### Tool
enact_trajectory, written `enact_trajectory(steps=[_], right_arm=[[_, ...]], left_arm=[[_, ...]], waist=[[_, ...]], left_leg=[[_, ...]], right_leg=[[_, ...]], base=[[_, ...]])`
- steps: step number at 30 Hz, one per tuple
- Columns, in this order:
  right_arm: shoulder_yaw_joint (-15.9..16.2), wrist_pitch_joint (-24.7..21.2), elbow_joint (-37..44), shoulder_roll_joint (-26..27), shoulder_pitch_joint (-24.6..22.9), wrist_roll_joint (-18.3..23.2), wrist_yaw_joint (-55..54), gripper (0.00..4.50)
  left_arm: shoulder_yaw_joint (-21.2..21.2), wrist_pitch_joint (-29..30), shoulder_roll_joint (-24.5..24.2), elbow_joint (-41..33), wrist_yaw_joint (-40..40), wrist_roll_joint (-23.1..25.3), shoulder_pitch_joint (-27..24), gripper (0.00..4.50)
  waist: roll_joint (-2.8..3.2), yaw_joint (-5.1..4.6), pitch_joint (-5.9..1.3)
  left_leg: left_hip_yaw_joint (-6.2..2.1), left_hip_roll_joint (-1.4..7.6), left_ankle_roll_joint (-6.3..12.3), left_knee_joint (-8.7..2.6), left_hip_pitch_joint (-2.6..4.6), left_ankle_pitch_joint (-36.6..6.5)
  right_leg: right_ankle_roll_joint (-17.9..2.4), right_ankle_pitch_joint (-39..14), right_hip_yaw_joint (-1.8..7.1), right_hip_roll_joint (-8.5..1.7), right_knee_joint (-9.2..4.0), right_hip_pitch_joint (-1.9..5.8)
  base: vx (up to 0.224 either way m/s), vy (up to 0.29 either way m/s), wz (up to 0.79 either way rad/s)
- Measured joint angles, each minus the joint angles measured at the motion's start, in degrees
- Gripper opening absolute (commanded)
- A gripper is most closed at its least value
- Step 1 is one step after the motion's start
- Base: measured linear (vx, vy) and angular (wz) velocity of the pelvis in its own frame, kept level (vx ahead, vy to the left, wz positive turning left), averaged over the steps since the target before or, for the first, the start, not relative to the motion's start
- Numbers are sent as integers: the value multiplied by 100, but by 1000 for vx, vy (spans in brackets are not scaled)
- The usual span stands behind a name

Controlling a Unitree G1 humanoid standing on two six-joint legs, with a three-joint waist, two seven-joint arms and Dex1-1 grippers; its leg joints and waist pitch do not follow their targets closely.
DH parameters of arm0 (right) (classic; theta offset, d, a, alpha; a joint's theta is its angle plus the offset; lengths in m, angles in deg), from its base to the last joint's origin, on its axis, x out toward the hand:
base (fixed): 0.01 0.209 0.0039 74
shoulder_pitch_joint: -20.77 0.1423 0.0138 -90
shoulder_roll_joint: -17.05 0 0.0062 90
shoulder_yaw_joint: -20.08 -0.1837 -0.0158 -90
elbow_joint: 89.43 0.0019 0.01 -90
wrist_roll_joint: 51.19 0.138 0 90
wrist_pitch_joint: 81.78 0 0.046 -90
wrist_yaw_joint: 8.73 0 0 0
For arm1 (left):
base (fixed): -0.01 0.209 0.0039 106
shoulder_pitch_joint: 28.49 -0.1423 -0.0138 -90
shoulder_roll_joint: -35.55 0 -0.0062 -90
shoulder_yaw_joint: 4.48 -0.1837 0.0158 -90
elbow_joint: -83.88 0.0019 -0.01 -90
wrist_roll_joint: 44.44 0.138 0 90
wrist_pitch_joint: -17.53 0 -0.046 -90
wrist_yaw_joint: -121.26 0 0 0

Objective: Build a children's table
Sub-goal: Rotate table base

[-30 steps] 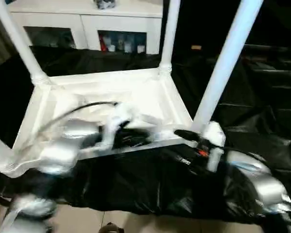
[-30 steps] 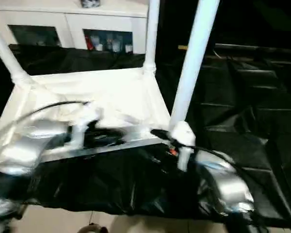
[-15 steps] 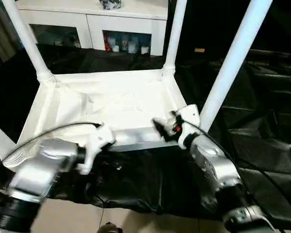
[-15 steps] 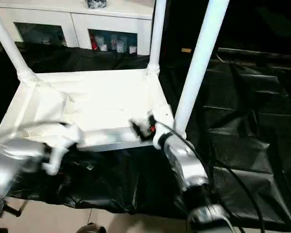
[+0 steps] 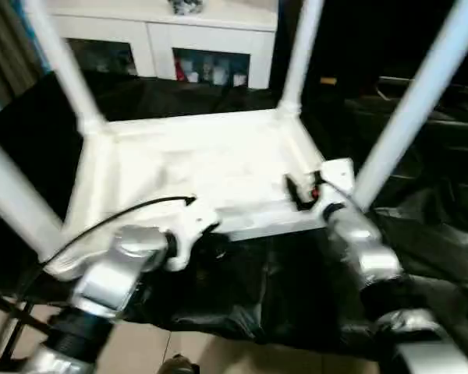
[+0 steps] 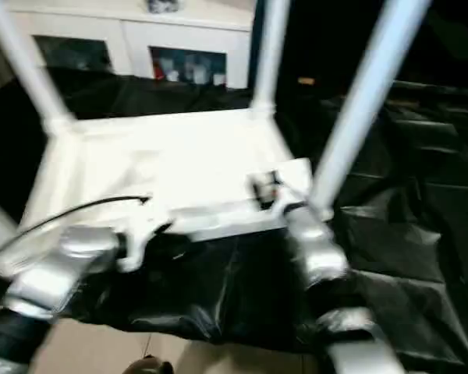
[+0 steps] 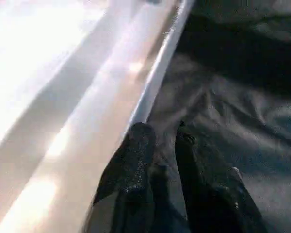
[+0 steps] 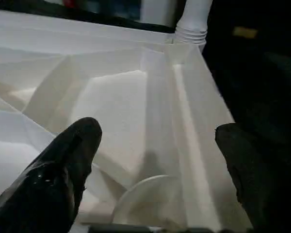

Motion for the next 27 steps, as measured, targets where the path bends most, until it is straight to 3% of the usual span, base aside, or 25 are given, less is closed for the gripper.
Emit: enact_trajectory(steps=[8, 12, 16, 21, 27], right_arm=[[-68, 444, -344, -420, 230, -169, 255, 429], [-63, 623, 64, -236, 58, 16, 689, 429], [28, 618, 660, 5, -378, 217, 898, 429], [136, 336, 1841, 246, -1291, 533, 1029, 429], [441, 142, 2783, 80, -2081, 457, 1202, 450]], left_arm=[[245, -623, 285, 255, 922, 180, 38, 108], [829, -566, 401, -158, 1496, 150, -307, 108], [1252, -630, 520, -690, 1842, -78, -1182, 144], [1997, -1647, 765, -1313, 2382, -294, -2269, 185], [2434, -2519, 1207, -1668, 2799, -416, -2946, 227]], waist=[[17, -27, -7], [35, -111, -17], [43, -169, -22], [27, -138, -23], [27, -141, -26]], left_leg=[[-5, 5, 3, 16, -28, 2], [-4, 19, 4, 23, -30, 2], [-4, 26, 5, 23, -43, 1], [-4, 31, 5, 19, -41, 1], [0, 30, 4, 9, -26, 0]], right_leg=[[2, 1, -3, 3, 6, -17], [1, 0, -3, 14, 6, -21], [-2, -9, -6, 20, 2, -32], [2, -11, -7, 23, -12, -24], [59, -19, -1, 24, -47, 0]], base=[[0, 0, 0], [0, 0, 0], [0, 0, 0], [0, 0, 0], [0, 0, 0]])
